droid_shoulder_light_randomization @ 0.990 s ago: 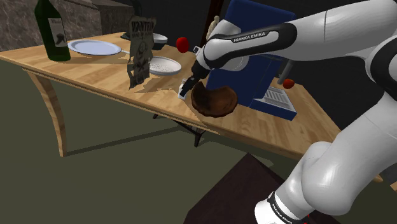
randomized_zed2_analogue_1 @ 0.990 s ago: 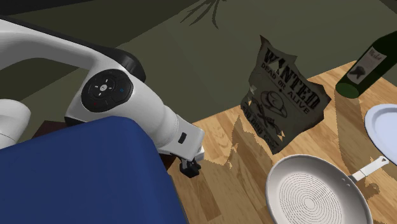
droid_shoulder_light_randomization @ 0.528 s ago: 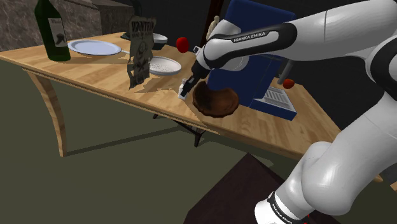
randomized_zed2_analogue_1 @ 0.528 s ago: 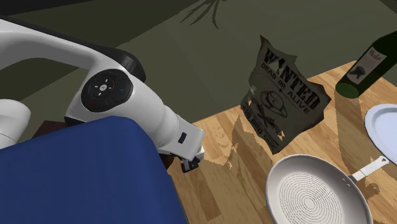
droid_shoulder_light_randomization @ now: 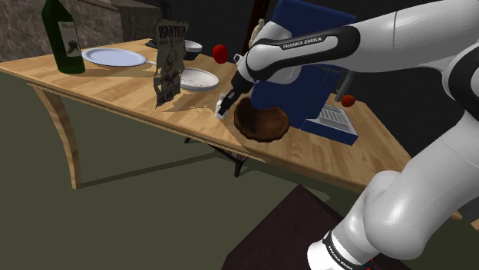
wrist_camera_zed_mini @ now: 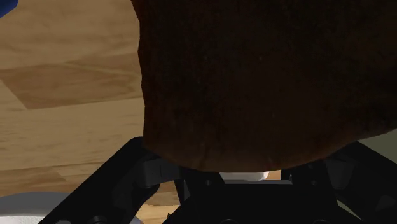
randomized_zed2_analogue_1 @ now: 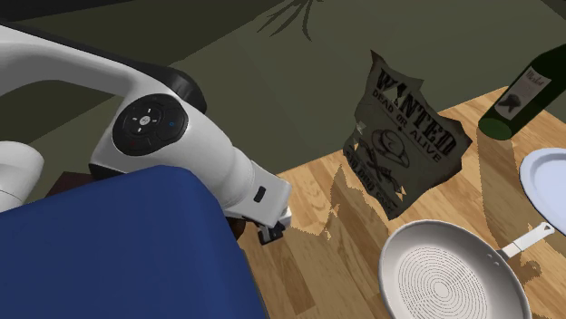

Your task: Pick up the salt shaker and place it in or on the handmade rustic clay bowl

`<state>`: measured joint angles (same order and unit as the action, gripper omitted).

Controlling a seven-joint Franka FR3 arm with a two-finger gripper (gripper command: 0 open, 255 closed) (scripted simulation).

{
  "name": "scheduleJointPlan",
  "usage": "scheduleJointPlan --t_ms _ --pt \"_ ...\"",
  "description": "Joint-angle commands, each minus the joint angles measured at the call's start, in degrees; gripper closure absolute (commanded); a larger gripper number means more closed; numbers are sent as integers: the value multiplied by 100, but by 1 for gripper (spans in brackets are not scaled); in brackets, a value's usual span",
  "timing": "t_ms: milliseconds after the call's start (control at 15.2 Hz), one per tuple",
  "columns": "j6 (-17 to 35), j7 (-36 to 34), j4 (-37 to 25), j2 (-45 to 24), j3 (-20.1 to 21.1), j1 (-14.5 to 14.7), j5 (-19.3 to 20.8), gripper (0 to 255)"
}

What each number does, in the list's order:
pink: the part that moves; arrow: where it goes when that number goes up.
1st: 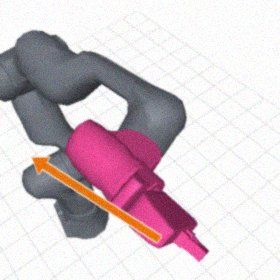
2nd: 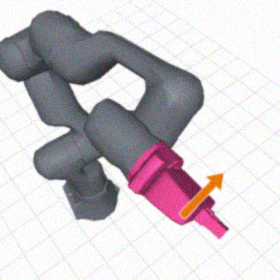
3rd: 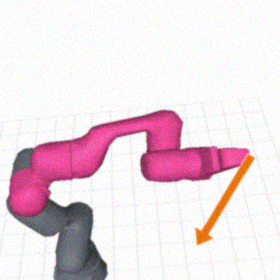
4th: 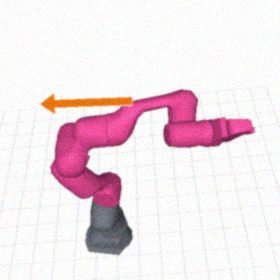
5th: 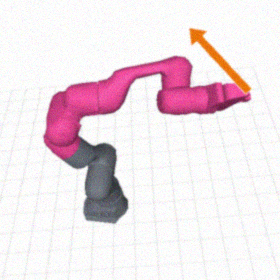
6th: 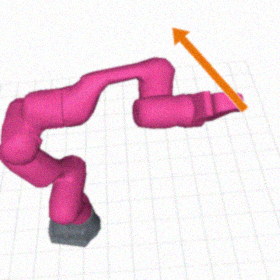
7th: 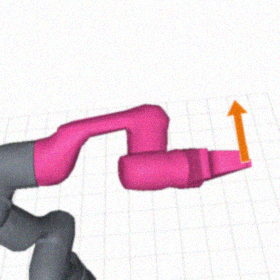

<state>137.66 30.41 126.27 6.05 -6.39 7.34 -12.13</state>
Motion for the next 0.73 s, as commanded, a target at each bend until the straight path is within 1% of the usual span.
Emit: scheduleJointPlan --t_ms 0,660 --pt "-141 -40 -89 53 1 -6 37 255" --pt "-889 -230 -639 264 9 -33 193 255"
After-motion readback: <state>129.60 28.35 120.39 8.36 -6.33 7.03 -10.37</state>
